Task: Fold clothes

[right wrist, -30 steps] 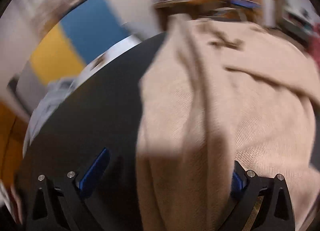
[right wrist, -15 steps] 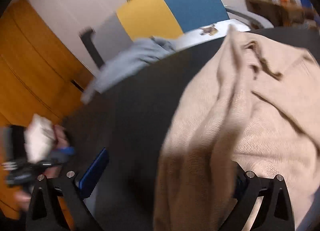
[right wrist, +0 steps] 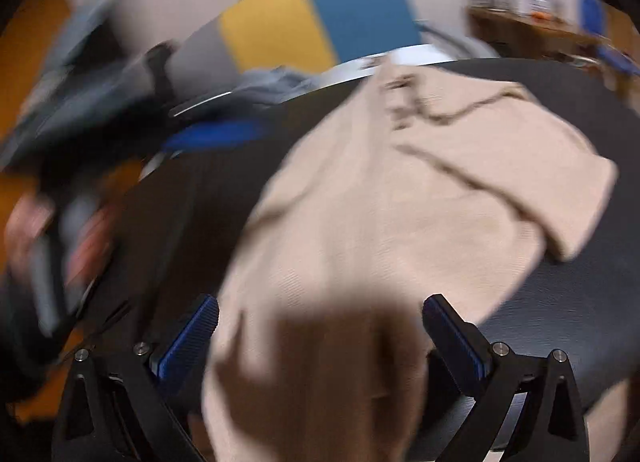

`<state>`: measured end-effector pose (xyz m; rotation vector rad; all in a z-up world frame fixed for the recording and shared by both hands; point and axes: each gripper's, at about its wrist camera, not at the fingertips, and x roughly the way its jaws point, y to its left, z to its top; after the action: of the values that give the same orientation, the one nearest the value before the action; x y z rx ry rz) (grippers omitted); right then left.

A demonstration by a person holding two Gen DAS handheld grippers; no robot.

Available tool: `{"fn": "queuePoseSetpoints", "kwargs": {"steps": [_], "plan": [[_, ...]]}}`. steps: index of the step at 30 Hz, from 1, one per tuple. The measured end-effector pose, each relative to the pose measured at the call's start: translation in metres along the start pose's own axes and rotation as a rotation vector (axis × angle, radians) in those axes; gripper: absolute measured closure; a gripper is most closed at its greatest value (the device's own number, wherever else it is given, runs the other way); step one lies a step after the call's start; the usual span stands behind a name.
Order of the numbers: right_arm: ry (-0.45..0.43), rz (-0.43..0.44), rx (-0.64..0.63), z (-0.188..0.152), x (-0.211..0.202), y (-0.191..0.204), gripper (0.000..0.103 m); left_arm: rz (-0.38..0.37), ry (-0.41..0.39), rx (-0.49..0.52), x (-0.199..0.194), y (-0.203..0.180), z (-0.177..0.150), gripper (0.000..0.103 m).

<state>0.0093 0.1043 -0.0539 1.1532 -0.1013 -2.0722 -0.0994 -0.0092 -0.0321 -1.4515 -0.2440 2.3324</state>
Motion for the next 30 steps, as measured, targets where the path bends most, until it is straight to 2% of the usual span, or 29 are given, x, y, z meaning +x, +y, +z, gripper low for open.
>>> {"fn": "queuePoseSetpoints", "kwargs": {"steps": [3,9,10,12,15,18,20,24,28,29,30], "plan": [[0.021,0.097,-0.024,-0.007,0.004,0.019,0.000,0.040,0.088,-0.001,0.024,0.006,0.015,0.036],[0.009,0.139,-0.205,-0.013,0.009,0.078,0.000,0.161,0.219,0.047,0.057,0.016,0.026,0.038],[0.016,0.146,-0.232,-0.014,0.012,0.087,0.000,0.172,0.229,0.058,0.059,0.020,0.023,0.041],[0.034,0.183,-0.241,-0.016,0.020,0.098,0.000,0.194,0.251,0.080,0.062,0.028,0.016,0.066],[0.065,0.206,-0.228,-0.021,0.027,0.105,0.000,0.124,0.213,0.051,0.043,0.054,0.006,0.085],[0.058,0.224,-0.174,-0.021,0.017,0.097,0.000,0.087,0.153,-0.029,0.009,0.089,-0.005,0.092],[0.028,0.228,-0.108,-0.018,0.005,0.083,0.000,0.104,0.108,-0.068,-0.014,0.112,-0.013,0.096],[-0.055,0.177,0.098,-0.013,-0.015,0.036,0.000,0.174,0.039,-0.162,-0.059,0.163,-0.035,0.096],[-0.062,0.080,0.221,-0.021,-0.013,0.013,0.000,0.099,-0.010,-0.261,-0.100,0.202,-0.074,0.094],[-0.059,0.077,0.232,-0.022,-0.011,0.012,0.000,0.074,-0.020,-0.278,-0.107,0.206,-0.084,0.092],[-0.061,0.079,0.241,-0.024,-0.010,0.014,0.000,0.052,-0.037,-0.296,-0.114,0.210,-0.095,0.083]]}}
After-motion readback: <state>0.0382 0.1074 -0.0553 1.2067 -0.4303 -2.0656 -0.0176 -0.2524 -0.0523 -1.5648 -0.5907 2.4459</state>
